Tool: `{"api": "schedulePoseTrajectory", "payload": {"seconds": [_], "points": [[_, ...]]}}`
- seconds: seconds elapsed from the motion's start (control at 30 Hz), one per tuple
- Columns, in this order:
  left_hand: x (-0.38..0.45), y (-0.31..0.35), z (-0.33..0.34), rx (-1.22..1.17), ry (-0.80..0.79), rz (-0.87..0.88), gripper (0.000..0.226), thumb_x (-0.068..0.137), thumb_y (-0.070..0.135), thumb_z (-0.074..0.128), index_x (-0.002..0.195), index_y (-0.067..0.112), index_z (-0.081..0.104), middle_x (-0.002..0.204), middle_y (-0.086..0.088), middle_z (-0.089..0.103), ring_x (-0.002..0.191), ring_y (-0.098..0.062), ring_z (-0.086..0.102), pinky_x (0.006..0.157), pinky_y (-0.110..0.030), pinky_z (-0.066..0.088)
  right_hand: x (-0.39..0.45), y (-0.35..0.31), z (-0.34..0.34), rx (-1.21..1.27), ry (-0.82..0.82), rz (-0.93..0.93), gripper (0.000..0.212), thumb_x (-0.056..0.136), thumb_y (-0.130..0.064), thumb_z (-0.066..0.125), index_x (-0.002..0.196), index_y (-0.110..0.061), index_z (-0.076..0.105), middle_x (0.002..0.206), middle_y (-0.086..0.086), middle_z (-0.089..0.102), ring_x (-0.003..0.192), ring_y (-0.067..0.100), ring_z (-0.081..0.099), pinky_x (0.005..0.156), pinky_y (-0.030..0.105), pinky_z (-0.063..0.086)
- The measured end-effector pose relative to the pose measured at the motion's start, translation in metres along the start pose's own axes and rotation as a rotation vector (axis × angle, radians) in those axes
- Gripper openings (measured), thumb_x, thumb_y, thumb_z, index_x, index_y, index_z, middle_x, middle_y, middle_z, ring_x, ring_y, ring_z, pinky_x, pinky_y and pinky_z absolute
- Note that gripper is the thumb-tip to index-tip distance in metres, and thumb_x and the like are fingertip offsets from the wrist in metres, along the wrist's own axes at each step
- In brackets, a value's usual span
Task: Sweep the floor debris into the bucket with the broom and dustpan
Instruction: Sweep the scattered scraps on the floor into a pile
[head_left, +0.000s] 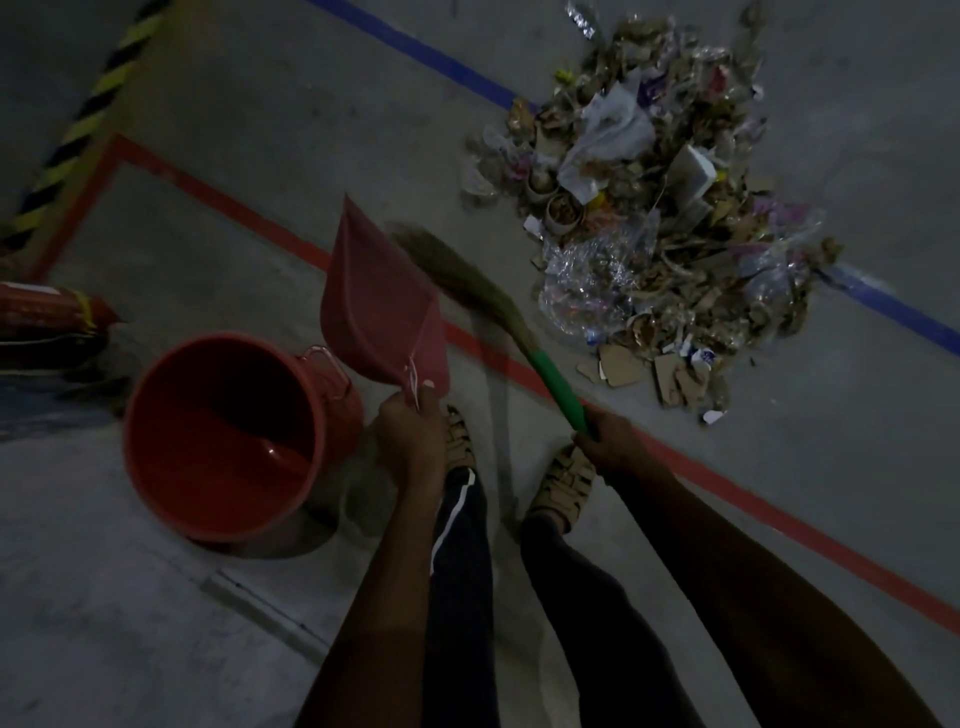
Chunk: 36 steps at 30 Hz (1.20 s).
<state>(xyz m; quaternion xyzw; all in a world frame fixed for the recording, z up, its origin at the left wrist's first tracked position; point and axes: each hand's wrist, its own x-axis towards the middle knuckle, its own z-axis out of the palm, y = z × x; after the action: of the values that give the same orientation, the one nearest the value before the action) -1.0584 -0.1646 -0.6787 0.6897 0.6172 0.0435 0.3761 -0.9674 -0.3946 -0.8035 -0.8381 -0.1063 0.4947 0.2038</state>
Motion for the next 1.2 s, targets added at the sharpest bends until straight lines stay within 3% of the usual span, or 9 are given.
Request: {"api": "schedulePoseTrajectory", "payload": {"seconds": [0.2, 0.37, 0.53, 0.6, 0.73, 0.8, 0.87, 1.03, 1.2], "points": [[0.0, 0.002, -0.005, 0.01, -0.038, -0.052, 0.028, 0.095, 0.026, 0.062, 0.09, -0.001, 0.068, 0.084, -0.008, 0.066, 0.077, -0.021, 0.06, 0.063, -0.022, 0.033, -0.031, -0.004, -0.012, 0.045, 0.118, -0.092, 0.049, 0.099, -0.017, 0.059, 0.145, -0.004, 0.046, 0.093, 0.008, 0.06, 0.059, 0.013, 0.056, 0.062, 0.028, 0.049], [0.011, 0.01, -0.007, 0.045, -0.057, 0.002, 0.026, 0.095, 0.029, 0.06, 0.083, 0.007, 0.067, 0.074, -0.002, 0.062, 0.068, -0.02, 0.06, 0.047, -0.015, 0.03, -0.022, -0.026, -0.014, 0.062, 0.113, -0.176, 0.064, 0.101, -0.032, 0.056, 0.155, -0.009, 0.032, 0.107, 0.011, 0.065, 0.072, 0.018, 0.059, 0.071, 0.033, 0.054], [0.03, 0.006, -0.014, 0.158, -0.03, 0.073, 0.038, 0.095, 0.039, 0.057, 0.09, 0.006, 0.073, 0.083, -0.011, 0.072, 0.077, -0.03, 0.067, 0.06, -0.025, 0.034, -0.002, -0.067, -0.005, 0.118, 0.116, -0.294, 0.051, 0.1, -0.021, 0.059, 0.148, -0.009, 0.045, 0.111, 0.017, 0.069, 0.082, 0.028, 0.067, 0.076, 0.037, 0.054], [0.039, 0.003, -0.017, 0.172, -0.038, 0.082, 0.039, 0.096, 0.039, 0.056, 0.093, 0.005, 0.074, 0.087, -0.014, 0.073, 0.08, -0.031, 0.067, 0.063, -0.025, 0.032, 0.008, -0.086, 0.001, 0.149, 0.104, -0.275, 0.052, 0.1, -0.022, 0.059, 0.148, -0.014, 0.045, 0.106, 0.019, 0.07, 0.079, 0.032, 0.071, 0.067, 0.04, 0.058], [0.051, 0.013, -0.029, 0.032, -0.009, 0.102, 0.033, 0.097, 0.022, 0.06, 0.087, -0.009, 0.067, 0.077, -0.015, 0.065, 0.076, -0.032, 0.062, 0.058, -0.018, 0.022, 0.033, -0.126, 0.003, 0.221, 0.08, -0.245, 0.044, 0.1, -0.026, 0.055, 0.143, -0.019, 0.046, 0.08, 0.012, 0.066, 0.05, 0.024, 0.065, 0.042, 0.037, 0.055], [0.058, 0.031, -0.042, -0.033, 0.037, 0.101, 0.018, 0.095, 0.009, 0.061, 0.084, -0.004, 0.057, 0.072, -0.003, 0.05, 0.069, -0.022, 0.048, 0.064, -0.015, 0.02, 0.043, -0.15, -0.005, 0.273, 0.093, -0.216, 0.043, 0.101, -0.024, 0.054, 0.142, -0.016, 0.046, 0.083, 0.019, 0.066, 0.047, 0.024, 0.061, 0.041, 0.035, 0.053], [0.076, 0.042, -0.05, -0.094, 0.031, 0.075, 0.016, 0.094, 0.008, 0.062, 0.088, -0.006, 0.061, 0.071, 0.001, 0.04, 0.071, -0.023, 0.048, 0.066, -0.015, 0.023, 0.051, -0.173, -0.017, 0.333, 0.112, -0.195, 0.04, 0.102, -0.021, 0.053, 0.141, -0.015, 0.047, 0.088, 0.023, 0.066, 0.049, 0.024, 0.059, 0.042, 0.036, 0.054], [0.151, 0.056, -0.06, -0.169, -0.049, 0.038, 0.035, 0.093, 0.034, 0.062, 0.075, 0.005, 0.065, 0.064, -0.006, 0.061, 0.072, -0.031, 0.065, 0.059, -0.028, 0.037, 0.081, -0.231, -0.053, 0.385, 0.213, -0.213, 0.032, 0.103, -0.019, 0.053, 0.133, -0.009, 0.051, 0.077, 0.007, 0.061, 0.046, 0.017, 0.056, 0.043, 0.035, 0.052], [0.212, 0.093, -0.065, -0.139, 0.002, 0.114, 0.035, 0.092, 0.036, 0.063, 0.075, 0.006, 0.064, 0.073, -0.012, 0.068, 0.074, -0.033, 0.065, 0.063, -0.031, 0.042, 0.121, -0.278, -0.083, 0.444, 0.256, -0.208, 0.029, 0.103, -0.018, 0.054, 0.13, -0.009, 0.051, 0.078, 0.014, 0.059, 0.042, 0.02, 0.054, 0.038, 0.031, 0.046]]}}
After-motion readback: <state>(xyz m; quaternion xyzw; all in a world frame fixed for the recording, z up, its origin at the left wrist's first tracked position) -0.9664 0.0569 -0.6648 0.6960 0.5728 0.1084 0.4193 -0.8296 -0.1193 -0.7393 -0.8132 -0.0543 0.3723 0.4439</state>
